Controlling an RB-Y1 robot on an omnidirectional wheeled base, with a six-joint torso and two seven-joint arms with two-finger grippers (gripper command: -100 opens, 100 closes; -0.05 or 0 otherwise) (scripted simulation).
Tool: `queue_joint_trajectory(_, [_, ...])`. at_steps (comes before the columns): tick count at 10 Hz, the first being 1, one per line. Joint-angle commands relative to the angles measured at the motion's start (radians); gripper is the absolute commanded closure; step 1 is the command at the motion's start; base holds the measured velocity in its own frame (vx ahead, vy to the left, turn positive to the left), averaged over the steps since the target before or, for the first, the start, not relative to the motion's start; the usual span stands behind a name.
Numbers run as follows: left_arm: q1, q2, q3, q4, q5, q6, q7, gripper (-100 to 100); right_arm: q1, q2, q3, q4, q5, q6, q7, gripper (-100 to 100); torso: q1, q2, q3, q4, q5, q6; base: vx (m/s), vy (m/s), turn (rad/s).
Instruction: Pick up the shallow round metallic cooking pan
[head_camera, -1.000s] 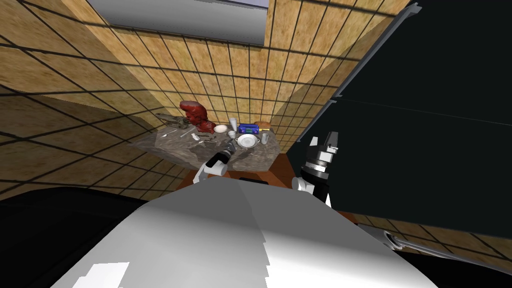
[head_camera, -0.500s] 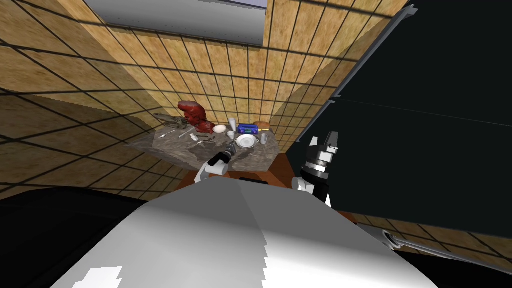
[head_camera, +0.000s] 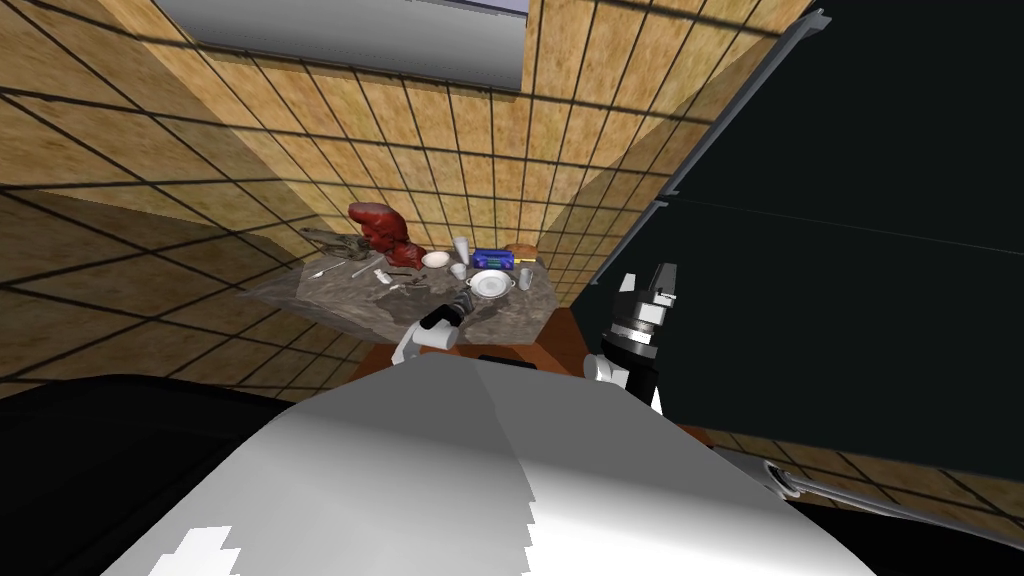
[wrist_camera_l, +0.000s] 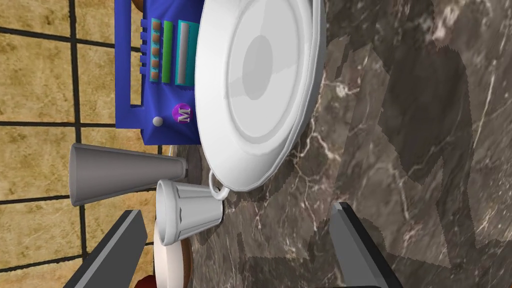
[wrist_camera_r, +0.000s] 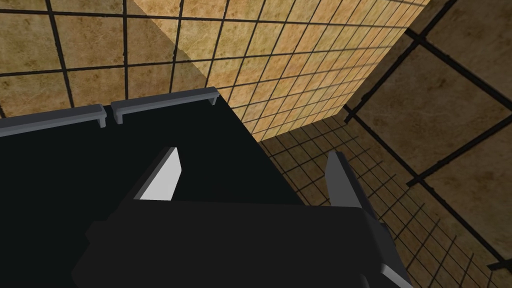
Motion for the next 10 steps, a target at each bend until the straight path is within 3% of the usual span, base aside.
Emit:
queue_joint_trajectory(1, [-0.008,-0.005,-0.004,0.003,-0.012,0.05,0.003,-100,0.0,0.0,0.0,0.0,0.0,0.0,0.0,0,0.0,0.0,0.0,0.0,0.0,0.0,0.055,-0.037,-0.038])
queue_joint_trajectory(5, [-0.019,-0.011,-0.011,0.005,-0.029,0.13,0.006,-100,0.0,0.0,0.0,0.0,0.0,0.0,0.0,0,0.0,-0.001,-0.001,0.0,0.0,0.0,0.051,-0.028,-0.017])
queue_joint_trajectory(10, [-0.044,-0.026,-0.025,0.006,-0.065,0.276,0.014,-100,0.0,0.0,0.0,0.0,0.0,0.0,0.0,0,-0.001,-0.002,-0.001,0.0,0.0,0.0,0.06,-0.038,-0.027])
